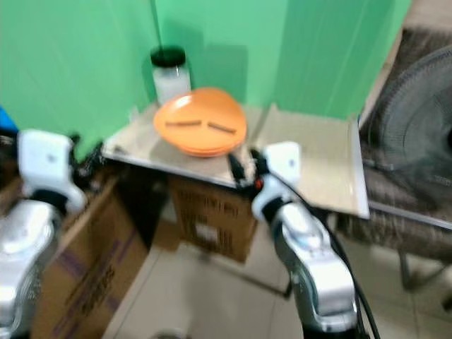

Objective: Setting the table

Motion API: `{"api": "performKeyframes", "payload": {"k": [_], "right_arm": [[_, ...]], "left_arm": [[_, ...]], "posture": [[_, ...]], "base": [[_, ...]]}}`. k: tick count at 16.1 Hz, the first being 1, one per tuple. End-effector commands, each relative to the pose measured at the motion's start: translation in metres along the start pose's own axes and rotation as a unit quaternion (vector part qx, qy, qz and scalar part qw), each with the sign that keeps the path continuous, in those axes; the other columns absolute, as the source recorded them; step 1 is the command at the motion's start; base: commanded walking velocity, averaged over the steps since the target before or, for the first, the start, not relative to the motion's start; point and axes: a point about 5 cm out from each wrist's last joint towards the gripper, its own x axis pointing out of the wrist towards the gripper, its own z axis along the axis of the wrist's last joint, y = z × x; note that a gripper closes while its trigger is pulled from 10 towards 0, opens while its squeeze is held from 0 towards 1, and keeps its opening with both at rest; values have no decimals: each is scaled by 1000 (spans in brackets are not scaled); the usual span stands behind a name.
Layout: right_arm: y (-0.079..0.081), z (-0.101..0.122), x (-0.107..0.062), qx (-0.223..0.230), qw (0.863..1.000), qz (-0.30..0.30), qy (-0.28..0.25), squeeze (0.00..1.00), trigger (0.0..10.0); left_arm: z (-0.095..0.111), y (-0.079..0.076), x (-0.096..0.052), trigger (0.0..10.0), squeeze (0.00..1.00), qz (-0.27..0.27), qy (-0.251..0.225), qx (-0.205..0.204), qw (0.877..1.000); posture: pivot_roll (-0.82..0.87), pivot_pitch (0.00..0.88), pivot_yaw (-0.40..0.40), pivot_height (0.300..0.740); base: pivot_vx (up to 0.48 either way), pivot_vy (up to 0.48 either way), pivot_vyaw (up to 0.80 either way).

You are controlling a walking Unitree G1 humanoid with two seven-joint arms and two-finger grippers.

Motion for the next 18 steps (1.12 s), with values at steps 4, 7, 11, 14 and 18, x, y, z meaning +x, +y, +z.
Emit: {"api": "performKeyframes", "payload": {"k": [4, 7, 11, 14, 18], "right_arm": [[-5, 0, -2, 11, 1000, -17, 3, 0, 10000], [-4, -1, 0, -7, 1000, -12, 7, 0, 10000], [-2, 1, 1, -23, 1000, -1, 6, 0, 10000], [-2, 1, 2, -23, 1000, -9, 6, 0, 10000], [-3, 1, 0, -15, 1000, -19, 0, 0, 10000]], "left_arm": [[-9, -3, -3, 10000, 0, -12, 30, -11, 999], [-10, -5, -5, 10000, 0, -19, 23, -19, 999], [-9, -4, -8, 10000, 8, -17, 22, -17, 999], [-10, -4, -9, 10000, 204, -19, 23, -20, 999], [-10, -3, -9, 10000, 698, -20, 24, -16, 999]], "posture": [[43, 0, 38, 740], [46, 0, 30, 740], [52, 0, 21, 740], [51, 0, 23, 740], [45, 0, 29, 740]], "base": [[0, 0, 0], [80, 0, 0], [332, 0, 292], [394, 0, 421], [417, 0, 0]]}}
